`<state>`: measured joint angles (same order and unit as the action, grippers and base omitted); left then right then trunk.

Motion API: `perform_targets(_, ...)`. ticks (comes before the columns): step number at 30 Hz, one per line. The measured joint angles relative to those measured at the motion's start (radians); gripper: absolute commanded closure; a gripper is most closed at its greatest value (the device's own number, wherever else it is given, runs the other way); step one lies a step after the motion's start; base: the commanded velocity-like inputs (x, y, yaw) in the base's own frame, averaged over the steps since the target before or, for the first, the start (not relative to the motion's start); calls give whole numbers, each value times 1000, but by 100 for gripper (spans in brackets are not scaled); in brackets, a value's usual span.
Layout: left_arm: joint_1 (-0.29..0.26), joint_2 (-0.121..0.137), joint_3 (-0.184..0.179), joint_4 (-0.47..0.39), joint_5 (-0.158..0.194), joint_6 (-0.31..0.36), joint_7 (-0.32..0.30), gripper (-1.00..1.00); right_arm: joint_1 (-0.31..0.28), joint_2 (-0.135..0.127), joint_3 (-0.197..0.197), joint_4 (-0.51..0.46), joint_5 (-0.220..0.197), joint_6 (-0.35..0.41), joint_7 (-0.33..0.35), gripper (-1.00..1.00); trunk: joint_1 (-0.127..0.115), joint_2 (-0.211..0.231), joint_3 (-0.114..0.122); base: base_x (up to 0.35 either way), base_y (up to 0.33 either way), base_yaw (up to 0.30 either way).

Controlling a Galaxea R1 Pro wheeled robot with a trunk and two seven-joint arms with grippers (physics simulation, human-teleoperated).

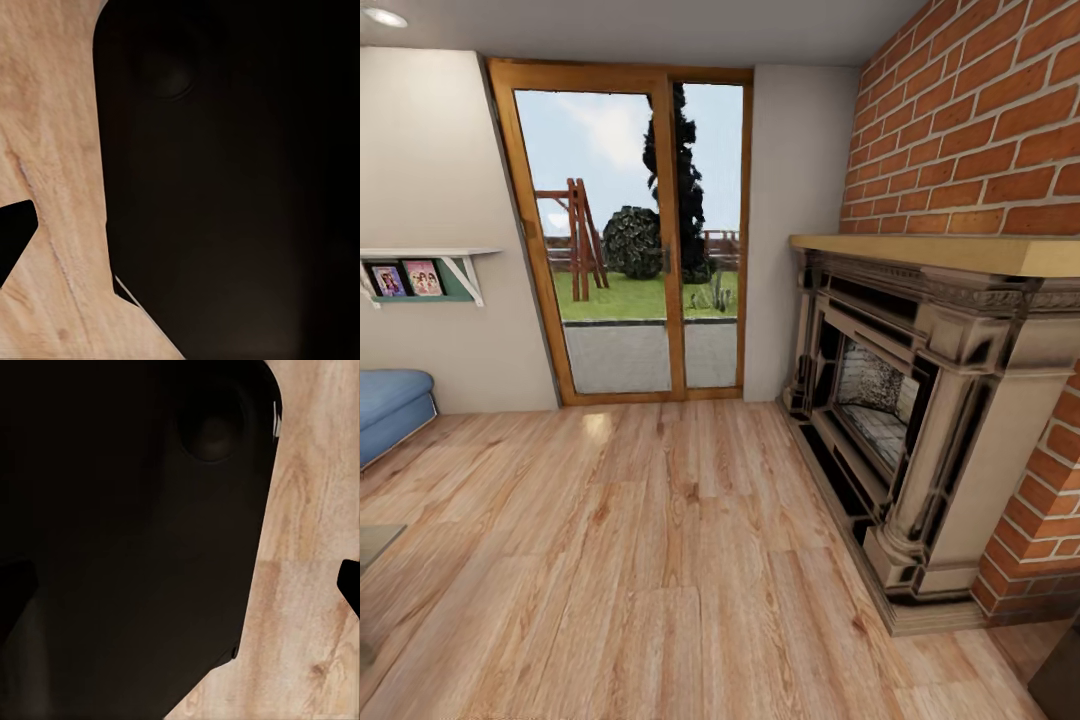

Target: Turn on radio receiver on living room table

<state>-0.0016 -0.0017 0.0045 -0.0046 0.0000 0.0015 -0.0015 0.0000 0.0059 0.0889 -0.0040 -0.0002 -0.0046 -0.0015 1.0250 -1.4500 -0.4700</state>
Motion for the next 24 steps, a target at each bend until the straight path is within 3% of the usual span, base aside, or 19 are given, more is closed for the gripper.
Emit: perform_targets(24,0,-1,4,3,3,-1,1,-100,0,-4,0,1,0,0,0,-100,0,0,0,0,0,270)
